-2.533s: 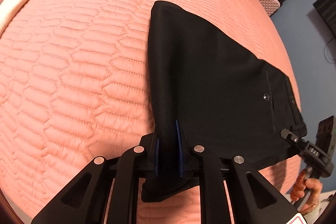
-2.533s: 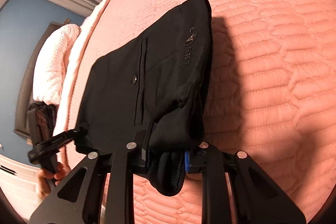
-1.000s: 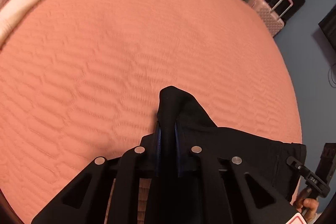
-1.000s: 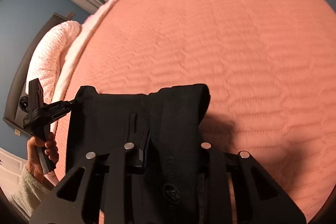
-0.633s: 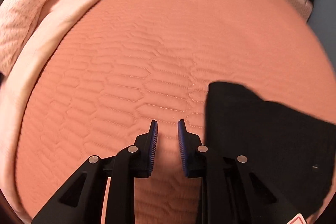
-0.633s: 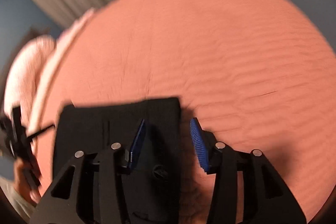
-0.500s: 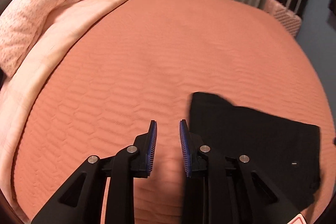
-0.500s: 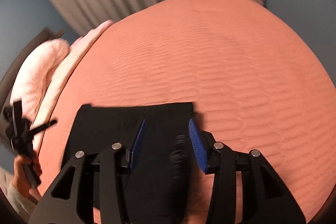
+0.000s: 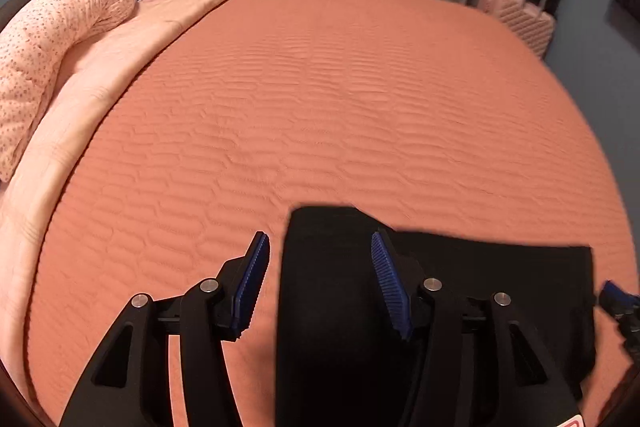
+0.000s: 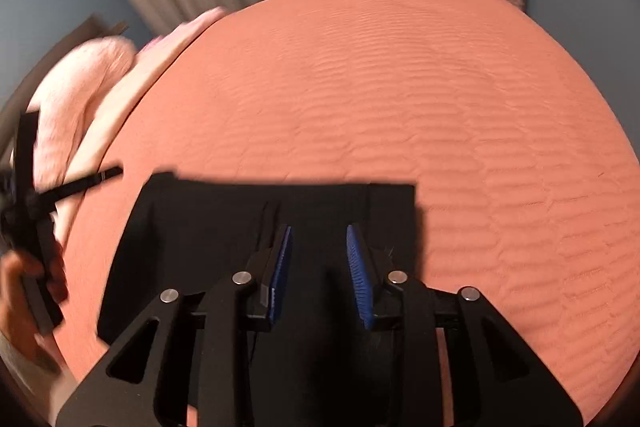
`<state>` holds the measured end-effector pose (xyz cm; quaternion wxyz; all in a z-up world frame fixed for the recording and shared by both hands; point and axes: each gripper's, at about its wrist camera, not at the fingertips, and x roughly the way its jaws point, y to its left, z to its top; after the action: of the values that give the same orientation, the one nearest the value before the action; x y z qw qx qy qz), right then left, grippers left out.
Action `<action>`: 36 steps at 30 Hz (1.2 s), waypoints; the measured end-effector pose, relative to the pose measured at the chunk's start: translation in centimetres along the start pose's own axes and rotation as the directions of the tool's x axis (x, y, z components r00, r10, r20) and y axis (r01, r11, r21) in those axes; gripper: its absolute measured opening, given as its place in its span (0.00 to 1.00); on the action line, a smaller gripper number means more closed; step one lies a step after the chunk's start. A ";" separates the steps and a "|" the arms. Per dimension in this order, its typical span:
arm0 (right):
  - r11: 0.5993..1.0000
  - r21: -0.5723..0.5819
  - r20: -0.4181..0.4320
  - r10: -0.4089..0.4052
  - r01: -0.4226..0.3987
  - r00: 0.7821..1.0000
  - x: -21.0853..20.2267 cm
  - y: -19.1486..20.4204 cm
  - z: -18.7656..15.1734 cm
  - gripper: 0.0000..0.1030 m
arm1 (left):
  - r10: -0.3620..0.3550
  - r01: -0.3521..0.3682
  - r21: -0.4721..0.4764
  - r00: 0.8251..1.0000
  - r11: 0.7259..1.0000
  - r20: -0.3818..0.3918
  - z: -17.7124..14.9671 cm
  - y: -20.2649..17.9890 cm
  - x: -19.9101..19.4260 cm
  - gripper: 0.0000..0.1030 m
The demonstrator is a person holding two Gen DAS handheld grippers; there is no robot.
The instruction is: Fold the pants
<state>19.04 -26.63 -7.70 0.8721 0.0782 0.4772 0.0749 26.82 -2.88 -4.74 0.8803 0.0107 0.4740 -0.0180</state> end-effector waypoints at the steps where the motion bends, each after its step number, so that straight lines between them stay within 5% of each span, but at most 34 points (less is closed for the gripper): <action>1: 0.999 -0.019 -0.044 -0.034 0.033 0.998 1.2 -0.2 -1.1 0.26 | -0.007 0.008 0.033 1.000 0.999 -0.021 -1.8 -1.1 0.1 0.58; 5: 0.993 0.114 -0.014 -0.018 0.019 1.000 -0.9 -1.2 -2.1 0.28 | 0.097 -0.081 0.106 0.983 0.991 -0.158 -8.3 -0.6 4.0 0.57; 7: 0.996 0.086 0.060 0.000 -0.005 0.998 -4.0 0.3 -2.7 0.28 | 0.055 -0.052 0.019 0.987 0.998 -0.150 -9.3 1.1 2.0 0.55; 10: 1.000 0.030 -0.021 -0.010 0.011 1.000 -2.9 1.0 -4.7 0.27 | 0.003 -0.005 -0.037 0.997 0.999 -0.074 -10.3 1.4 -2.2 0.57; 12: 0.999 0.029 -0.083 -0.034 0.036 0.996 -0.7 -0.1 -6.3 0.26 | 0.048 -0.043 0.061 0.996 0.997 -0.081 -11.5 -0.6 -2.1 0.59; 15: 0.986 0.165 -0.049 -0.005 0.013 0.999 -2.5 -0.5 -6.0 0.28 | 0.161 -0.138 0.185 0.980 0.973 -0.120 -13.9 -1.6 0.9 0.62; 18: 0.994 0.105 0.022 0.026 -0.028 0.999 -5.3 2.4 -5.6 0.31 | 0.152 -0.142 0.119 0.985 0.983 -0.084 -13.9 -0.8 -1.7 0.61; 20: 0.999 0.033 -0.014 -0.001 0.002 1.000 -3.8 4.2 -5.8 0.31 | 0.162 -0.154 0.130 0.985 0.979 -0.053 -13.8 -1.6 -2.4 0.65; 22: 0.998 -0.026 -0.104 -0.068 0.065 0.992 -0.9 3.7 -7.3 0.29 | 0.176 -0.157 0.158 0.978 0.975 -0.113 -15.0 -2.4 -0.2 0.71; 23: 0.997 -0.027 -0.110 -0.069 0.067 0.992 0.1 3.3 -8.2 0.28 | 0.165 -0.146 0.147 0.978 0.978 -0.124 -15.2 -2.1 0.7 0.75; 24: 0.999 0.000 -0.076 -0.054 0.054 0.996 -0.4 3.2 -8.6 0.28 | 0.174 -0.163 0.113 0.980 0.980 -0.094 -15.5 -1.5 0.8 0.91; 28: 0.995 0.089 -0.062 -0.035 0.040 0.997 -3.9 4.0 -8.5 0.30 | 0.117 -0.118 -0.003 0.983 0.993 -0.139 -14.7 1.0 -1.4 0.87; 36: 0.991 0.129 0.023 -0.043 0.040 0.999 -9.5 4.8 -8.9 0.30 | 0.120 -0.118 0.078 0.993 0.990 -0.016 -16.1 -2.7 -9.9 0.89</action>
<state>6.18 -23.28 -3.61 0.8726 0.1252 0.4715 0.0249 7.86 -4.79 -5.34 0.8737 0.0732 0.4806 0.0166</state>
